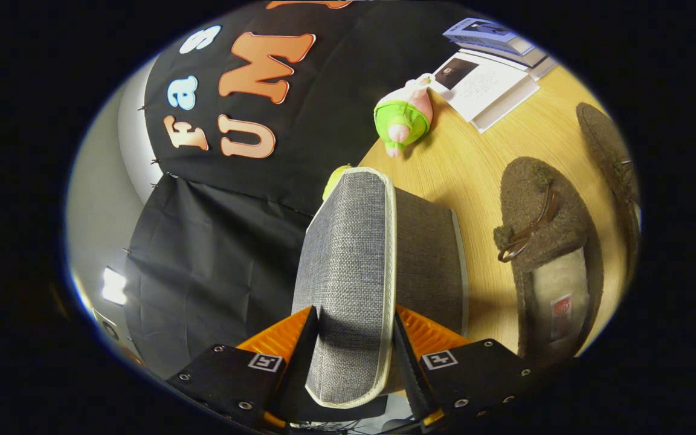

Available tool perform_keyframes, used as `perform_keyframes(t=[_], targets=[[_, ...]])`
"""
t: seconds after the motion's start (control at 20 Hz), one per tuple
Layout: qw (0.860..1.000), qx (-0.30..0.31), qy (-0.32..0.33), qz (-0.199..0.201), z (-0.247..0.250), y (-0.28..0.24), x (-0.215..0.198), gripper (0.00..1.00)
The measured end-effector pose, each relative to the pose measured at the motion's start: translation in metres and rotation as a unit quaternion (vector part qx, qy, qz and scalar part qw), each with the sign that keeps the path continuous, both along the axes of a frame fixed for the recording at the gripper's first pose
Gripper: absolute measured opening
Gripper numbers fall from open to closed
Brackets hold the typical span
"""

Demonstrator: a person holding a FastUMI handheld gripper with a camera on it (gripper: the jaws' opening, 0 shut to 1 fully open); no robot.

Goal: Open the storage box then place both shoes into the box .Put the left shoe in first, then the right shoe, with the right side of both shoes facing outward in a uniform manner.

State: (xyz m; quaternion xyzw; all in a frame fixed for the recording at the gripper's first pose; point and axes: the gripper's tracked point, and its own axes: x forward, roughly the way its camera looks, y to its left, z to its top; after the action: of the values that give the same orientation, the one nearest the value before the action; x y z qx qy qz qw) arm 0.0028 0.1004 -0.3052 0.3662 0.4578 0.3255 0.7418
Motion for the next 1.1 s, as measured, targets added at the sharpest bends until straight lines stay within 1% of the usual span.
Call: perform_keyframes(t=[0.05,0.1,0.15,0.3,0.35,0.4,0.5,0.55,0.7,0.9,1.1], targets=[[1.000,-0.005,0.001,-0.002,0.001,-0.002,-0.001,0.66],[1.000,-0.011,0.000,-0.003,0.004,-0.003,-0.001,0.59],[1.000,-0.014,-0.002,-0.004,0.007,-0.003,0.000,0.55],[1.000,-0.014,-0.014,-0.023,0.022,-0.001,0.005,0.16],[0.999,-0.011,-0.017,-0.030,0.026,-0.001,0.004,0.12],[0.999,-0.014,-0.021,-0.035,0.031,-0.002,0.002,0.05],[0.998,-0.031,-0.037,-0.041,0.040,0.001,-0.004,0.01],[0.998,-0.029,-0.040,-0.042,0.048,0.004,-0.005,0.01],[0.997,-0.020,-0.046,-0.054,0.077,0.015,-0.005,0.01],[0.994,-0.021,-0.077,-0.068,0.119,0.037,-0.005,0.01],[0.990,-0.042,-0.113,-0.074,0.147,0.071,-0.009,0.01]])
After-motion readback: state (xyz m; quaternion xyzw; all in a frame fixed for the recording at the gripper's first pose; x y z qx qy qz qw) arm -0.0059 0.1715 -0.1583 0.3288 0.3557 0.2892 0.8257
